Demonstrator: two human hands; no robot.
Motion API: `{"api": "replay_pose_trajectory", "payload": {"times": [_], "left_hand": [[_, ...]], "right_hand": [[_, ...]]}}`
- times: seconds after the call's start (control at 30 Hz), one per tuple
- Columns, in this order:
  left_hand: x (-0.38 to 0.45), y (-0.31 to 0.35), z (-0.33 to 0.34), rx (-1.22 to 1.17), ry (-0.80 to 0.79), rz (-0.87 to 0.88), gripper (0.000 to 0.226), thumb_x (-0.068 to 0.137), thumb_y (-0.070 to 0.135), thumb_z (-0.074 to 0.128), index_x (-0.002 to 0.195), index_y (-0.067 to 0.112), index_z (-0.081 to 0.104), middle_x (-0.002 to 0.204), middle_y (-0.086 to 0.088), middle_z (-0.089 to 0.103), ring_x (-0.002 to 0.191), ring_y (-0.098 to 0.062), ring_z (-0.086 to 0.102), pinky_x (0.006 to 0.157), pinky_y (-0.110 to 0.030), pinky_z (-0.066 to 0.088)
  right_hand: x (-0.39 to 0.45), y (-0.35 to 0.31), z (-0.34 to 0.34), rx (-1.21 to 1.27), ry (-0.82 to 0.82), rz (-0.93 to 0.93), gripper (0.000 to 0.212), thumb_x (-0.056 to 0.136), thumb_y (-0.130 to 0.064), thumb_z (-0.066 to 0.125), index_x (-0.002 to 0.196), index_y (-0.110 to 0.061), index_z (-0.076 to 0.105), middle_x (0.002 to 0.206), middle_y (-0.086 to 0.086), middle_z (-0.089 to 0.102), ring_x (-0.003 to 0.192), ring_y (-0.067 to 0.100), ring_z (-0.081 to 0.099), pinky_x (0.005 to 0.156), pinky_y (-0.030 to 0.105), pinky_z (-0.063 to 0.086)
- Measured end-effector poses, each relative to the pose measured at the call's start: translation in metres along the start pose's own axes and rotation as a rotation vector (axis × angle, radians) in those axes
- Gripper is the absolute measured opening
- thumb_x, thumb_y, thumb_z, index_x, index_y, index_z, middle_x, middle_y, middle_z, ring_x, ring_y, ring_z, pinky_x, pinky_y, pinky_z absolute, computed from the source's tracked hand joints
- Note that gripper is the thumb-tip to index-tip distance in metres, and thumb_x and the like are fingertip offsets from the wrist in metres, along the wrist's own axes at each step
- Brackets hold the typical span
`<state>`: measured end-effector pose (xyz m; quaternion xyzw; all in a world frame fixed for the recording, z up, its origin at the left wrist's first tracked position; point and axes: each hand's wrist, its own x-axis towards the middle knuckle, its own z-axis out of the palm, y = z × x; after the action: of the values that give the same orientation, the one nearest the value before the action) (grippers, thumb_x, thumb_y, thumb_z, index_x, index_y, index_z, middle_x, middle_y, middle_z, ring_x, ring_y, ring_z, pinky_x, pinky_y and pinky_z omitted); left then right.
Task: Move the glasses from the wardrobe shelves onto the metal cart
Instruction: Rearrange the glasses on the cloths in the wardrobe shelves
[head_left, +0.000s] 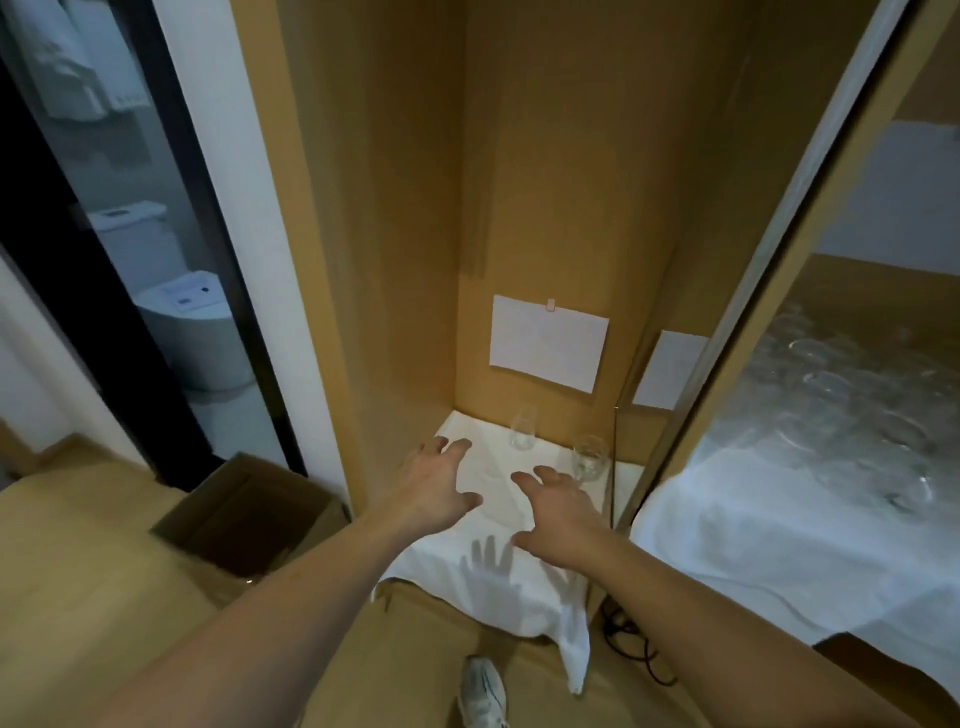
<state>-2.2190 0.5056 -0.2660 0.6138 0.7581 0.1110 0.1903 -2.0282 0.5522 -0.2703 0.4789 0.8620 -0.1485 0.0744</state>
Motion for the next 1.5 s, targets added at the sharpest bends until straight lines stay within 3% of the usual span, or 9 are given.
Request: {"api": "replay_pose_trajectory", "payload": {"times": [0.17,0.47,0.67,0.83,0.97,1.1,1.23,1.33,1.5], "left_hand": [[0.047,-0.035,-0.006,0.035,-0.008,-0.030,0.079,0.091,0.056,0.065,0.155,0.030,0.028,0.160,-0.003,0.035,0.142,-0.030,0.036,0.114,-0.049,0.038],[0.197,-0.083,-0.001,0.036,-0.085,-0.043,0.079,0.092,0.053,0.065,0.157,0.022,0.030,0.157,-0.007,0.038,0.139,-0.030,0.040,0.111,-0.038,0.039],[0.300,-0.095,0.027,-0.022,-0.183,-0.051,0.083,0.086,0.055,0.069,0.155,0.024,0.035,0.156,-0.007,0.042,0.140,-0.030,0.041,0.112,-0.043,0.040],[0.371,-0.100,0.056,-0.076,-0.192,-0.025,0.071,0.092,0.039,0.071,0.153,0.017,0.042,0.153,-0.008,0.046,0.140,-0.027,0.044,0.113,-0.030,0.035],[0.418,-0.095,0.092,-0.094,-0.242,-0.018,0.069,0.091,0.038,0.073,0.150,0.016,0.046,0.148,-0.009,0.052,0.136,-0.028,0.048,0.111,-0.033,0.036],[0.457,-0.082,0.133,-0.094,-0.294,0.029,0.073,0.090,0.040,0.074,0.151,0.013,0.044,0.151,-0.009,0.050,0.139,-0.028,0.045,0.114,-0.037,0.035],[0.491,-0.074,0.179,-0.158,-0.345,-0.003,0.080,0.089,0.043,0.074,0.155,0.019,0.036,0.158,-0.005,0.042,0.147,-0.024,0.034,0.119,-0.036,0.027],[0.516,-0.069,0.206,-0.228,-0.347,-0.054,0.087,0.087,0.042,0.076,0.158,0.019,0.030,0.161,-0.005,0.037,0.150,-0.023,0.030,0.122,-0.037,0.026],[0.560,-0.063,0.247,-0.349,-0.267,-0.157,0.099,0.076,0.038,0.087,0.156,0.015,0.033,0.152,-0.011,0.045,0.140,-0.027,0.044,0.115,-0.042,0.037]], "right_hand": [[0.065,-0.009,0.007,0.029,-0.017,-0.017,0.081,0.088,-0.043,0.067,0.156,-0.026,0.027,0.156,0.010,0.032,0.139,0.033,0.035,0.110,0.042,0.039],[0.223,0.014,0.018,0.094,-0.090,0.054,0.076,0.088,-0.046,0.070,0.152,-0.025,0.035,0.148,0.008,0.042,0.135,0.030,0.043,0.110,0.040,0.042],[0.308,0.058,0.049,0.328,-0.205,0.297,0.078,0.086,-0.048,0.070,0.151,-0.023,0.034,0.143,0.010,0.046,0.133,0.031,0.045,0.109,0.041,0.042],[0.349,0.099,0.090,0.384,-0.304,0.440,0.072,0.087,-0.044,0.069,0.147,-0.020,0.037,0.140,0.013,0.047,0.129,0.033,0.048,0.105,0.041,0.045],[0.369,0.135,0.115,0.474,-0.332,0.591,0.077,0.090,-0.043,0.068,0.153,-0.019,0.031,0.146,0.015,0.042,0.135,0.035,0.042,0.108,0.042,0.042],[0.379,0.170,0.141,0.586,-0.324,0.730,0.079,0.089,-0.045,0.069,0.153,-0.018,0.032,0.143,0.016,0.045,0.130,0.035,0.048,0.103,0.041,0.047],[0.385,0.202,0.169,0.708,-0.274,0.894,0.082,0.087,-0.044,0.073,0.152,-0.015,0.033,0.142,0.017,0.050,0.128,0.035,0.052,0.100,0.041,0.050],[0.398,0.225,0.185,0.902,-0.138,1.088,0.085,0.087,-0.037,0.077,0.154,-0.011,0.031,0.142,0.017,0.053,0.127,0.035,0.054,0.099,0.039,0.050],[0.430,0.262,0.215,1.202,0.107,1.355,0.081,0.088,-0.031,0.077,0.154,-0.014,0.033,0.150,0.016,0.046,0.133,0.034,0.049,0.096,0.035,0.045]]}}
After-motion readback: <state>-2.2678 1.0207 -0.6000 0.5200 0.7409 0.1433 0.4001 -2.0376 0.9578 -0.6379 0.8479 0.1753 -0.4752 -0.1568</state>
